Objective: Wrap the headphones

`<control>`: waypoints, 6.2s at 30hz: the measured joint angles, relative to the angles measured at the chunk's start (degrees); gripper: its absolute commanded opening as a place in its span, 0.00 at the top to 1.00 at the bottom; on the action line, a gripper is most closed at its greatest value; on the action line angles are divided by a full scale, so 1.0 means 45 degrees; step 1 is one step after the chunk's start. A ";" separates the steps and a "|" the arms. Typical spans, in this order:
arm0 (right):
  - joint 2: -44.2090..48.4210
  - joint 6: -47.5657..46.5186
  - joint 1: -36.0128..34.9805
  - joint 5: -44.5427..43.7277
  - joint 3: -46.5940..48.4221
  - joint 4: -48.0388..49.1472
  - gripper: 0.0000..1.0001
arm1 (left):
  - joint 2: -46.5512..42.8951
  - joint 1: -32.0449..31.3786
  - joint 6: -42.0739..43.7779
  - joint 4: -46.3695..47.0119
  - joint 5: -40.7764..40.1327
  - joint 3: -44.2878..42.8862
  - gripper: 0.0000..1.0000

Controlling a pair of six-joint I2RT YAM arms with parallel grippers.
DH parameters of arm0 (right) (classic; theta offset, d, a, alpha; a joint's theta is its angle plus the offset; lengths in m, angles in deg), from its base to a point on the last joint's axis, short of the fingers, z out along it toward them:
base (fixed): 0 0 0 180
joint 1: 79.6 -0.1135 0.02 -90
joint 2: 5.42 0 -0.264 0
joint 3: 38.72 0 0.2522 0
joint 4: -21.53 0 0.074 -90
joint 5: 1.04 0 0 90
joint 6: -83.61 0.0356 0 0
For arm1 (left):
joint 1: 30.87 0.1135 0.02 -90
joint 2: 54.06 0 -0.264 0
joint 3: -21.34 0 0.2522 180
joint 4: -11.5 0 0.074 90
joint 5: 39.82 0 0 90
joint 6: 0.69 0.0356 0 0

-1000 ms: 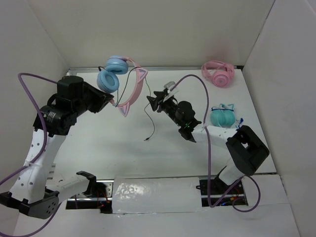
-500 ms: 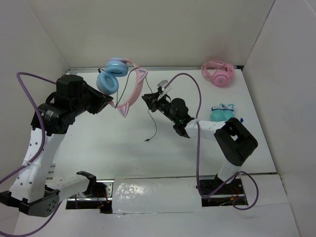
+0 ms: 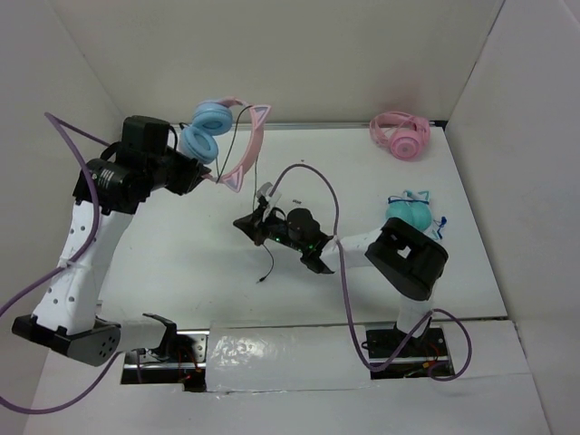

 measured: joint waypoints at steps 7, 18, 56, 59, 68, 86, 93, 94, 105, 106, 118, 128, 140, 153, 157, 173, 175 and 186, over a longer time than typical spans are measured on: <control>0.0000 0.0097 -0.1807 -0.0272 0.0034 -0.0748 1.00 | 0.1477 0.0000 -0.1078 -0.1506 -0.0758 -0.0831 1.00; 0.0719 0.0699 -0.2958 -0.3084 0.0860 -0.5872 0.94 | 0.5037 -0.0141 -0.3181 -0.3784 -0.1569 -0.2040 1.00; 0.4852 -0.4444 0.2074 0.2769 0.8884 -2.1765 0.93 | 0.4002 -0.3560 0.2108 0.2356 -0.4401 0.3264 1.00; 0.4818 -0.4250 0.2244 0.2448 0.9058 -2.1828 0.96 | 0.2885 -0.3730 0.2633 0.3565 -0.4231 0.4158 1.00; 0.4789 -0.3653 0.0423 -0.1171 0.8990 -2.0793 1.00 | 0.2793 -0.3837 0.0826 0.1122 -0.4177 0.2875 1.00; 0.4231 -0.2584 -0.0053 -0.4124 0.9054 -2.0317 0.96 | 0.1967 -0.4420 0.0588 0.1744 -0.3954 0.4687 1.00; 0.4546 -0.2327 0.1122 -0.3050 0.8626 -2.0303 0.89 | -0.0675 -0.4624 0.3784 0.6475 -0.3337 0.7344 1.00; 0.4648 -0.2365 0.1122 -0.3186 0.8597 -2.0298 0.87 | -0.0937 -0.4653 0.4153 0.6955 -0.3283 0.7645 1.00; 0.7674 -0.2987 0.1452 -0.5523 0.7592 -1.9657 0.83 | -0.0296 -0.4716 0.5362 0.6586 -0.3449 0.7524 1.00; 0.7873 -0.3026 0.1457 -0.5746 0.7475 -1.9560 0.83 | -0.0209 -0.4716 0.5353 0.6523 -0.3458 0.7519 1.00; 0.8558 -0.2968 0.2472 -0.7062 0.5085 -1.8598 0.89 | -0.1311 -0.4726 0.5513 0.6946 -0.2788 0.7927 1.00; 1.0462 -0.1919 0.3691 -0.4648 0.2652 -1.6985 0.86 | -0.2283 -0.4750 0.5547 0.7334 -0.2667 0.8150 1.00; 1.0894 -0.0466 0.4085 -0.1093 -0.0617 -1.3726 0.78 | -0.2963 -0.4750 0.5605 0.7135 -0.2375 0.7854 1.00; 1.0841 0.0083 0.3235 0.0437 -0.2438 -0.8884 0.65 | -0.2749 -0.4750 0.5003 0.6994 -0.2103 0.6761 1.00; 1.1477 0.0175 0.3031 -0.0112 -0.3832 -0.7664 0.60 | -0.2691 -0.4750 0.4988 0.6844 -0.2103 0.6426 1.00; 1.3648 -0.1073 0.2652 -0.2293 -0.6144 -0.4075 0.41 | -0.2778 -0.4755 0.4979 0.6096 -0.1350 0.5591 1.00; 1.3702 -0.1384 0.2637 -0.2152 -0.6130 -0.4090 0.31 | -0.2827 -0.4755 0.4974 0.6023 -0.1292 0.5591 1.00; 1.3459 -0.2186 0.2487 -0.1069 -0.6042 -0.4323 0.02 | -0.2880 -0.4755 0.4964 0.5916 -0.1185 0.5591 1.00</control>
